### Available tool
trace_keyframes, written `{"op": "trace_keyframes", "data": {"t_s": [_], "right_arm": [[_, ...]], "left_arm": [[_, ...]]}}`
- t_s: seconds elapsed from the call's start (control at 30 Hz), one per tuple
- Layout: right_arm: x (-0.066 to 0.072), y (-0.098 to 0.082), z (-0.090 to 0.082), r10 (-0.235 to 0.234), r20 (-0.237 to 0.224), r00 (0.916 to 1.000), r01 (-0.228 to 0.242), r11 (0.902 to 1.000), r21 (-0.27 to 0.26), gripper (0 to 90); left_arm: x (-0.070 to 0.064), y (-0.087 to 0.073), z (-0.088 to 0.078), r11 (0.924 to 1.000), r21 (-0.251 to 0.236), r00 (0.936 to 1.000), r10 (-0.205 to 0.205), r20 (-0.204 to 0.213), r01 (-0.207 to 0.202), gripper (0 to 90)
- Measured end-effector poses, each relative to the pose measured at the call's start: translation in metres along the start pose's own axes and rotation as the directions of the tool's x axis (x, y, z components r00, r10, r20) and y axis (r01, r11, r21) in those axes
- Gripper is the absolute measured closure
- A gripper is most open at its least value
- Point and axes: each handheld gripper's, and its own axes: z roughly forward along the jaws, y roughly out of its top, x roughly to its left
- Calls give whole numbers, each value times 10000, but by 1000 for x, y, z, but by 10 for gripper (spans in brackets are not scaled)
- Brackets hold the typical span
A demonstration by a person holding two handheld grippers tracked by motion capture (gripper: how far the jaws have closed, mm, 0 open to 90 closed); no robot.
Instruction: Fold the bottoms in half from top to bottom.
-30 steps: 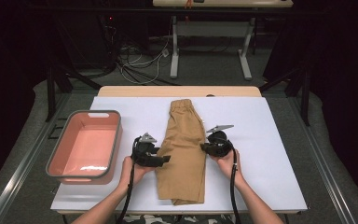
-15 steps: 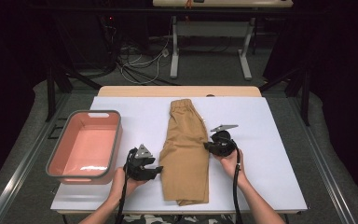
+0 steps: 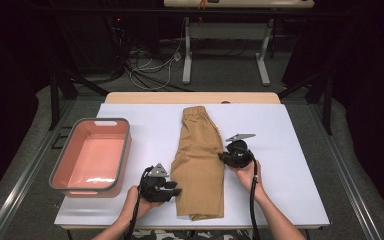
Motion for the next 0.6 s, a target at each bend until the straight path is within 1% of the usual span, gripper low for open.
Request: {"op": "trace_keyframes", "data": {"t_s": [0.03,0.07,0.1,0.13,0.17,0.23,0.3,0.33,0.37,0.43,0.5,0.57,0.6], "right_arm": [[0,0,0,-2,-3,10000,2,10000,1,841],[0,0,1,-30,-20,10000,30,10000,12,841],[0,0,1,-30,0,10000,30,10000,49,841],[0,0,0,-39,13,10000,39,10000,55,841],[0,0,0,-58,7,10000,58,10000,51,841],[0,0,0,-42,1,10000,42,10000,37,841],[0,-1,-1,-40,-15,10000,40,10000,15,841],[0,-1,-1,-40,-11,10000,40,10000,11,841],[-1,-1,-1,-53,-6,10000,53,10000,7,841],[-1,0,-1,-41,25,10000,41,10000,-20,841],[-1,0,-2,-58,57,10000,58,10000,-42,841],[-1,0,-2,-84,59,9999,84,9999,-79,841],[-1,0,-2,-74,43,10000,74,9999,-124,841]], "left_arm": [[-1,1,1,9999,42,10000,96,-2,-96,737],[-2,0,1,10000,-7,10000,88,-28,-88,781],[-1,0,2,9998,-54,9998,187,-110,-188,818],[-2,0,2,9998,-74,9997,198,-108,-199,856],[-1,-1,1,9997,-82,9998,210,-75,-210,874],[-1,-1,1,9997,-113,9997,222,-69,-223,889],[-2,-1,1,9993,-210,9994,307,-151,-310,896],[-3,-1,0,9989,-234,9990,413,-182,-417,897],[-4,-1,1,9990,-297,9993,335,-177,-340,898],[-4,1,0,9982,-393,9988,445,-216,-453,899],[-5,2,0,9978,-513,9990,411,-167,-419,899],[-5,5,0,9964,-684,9987,489,-168,-499,900],[-5,7,-1,9960,-760,9988,474,-107,-481,900]]}}
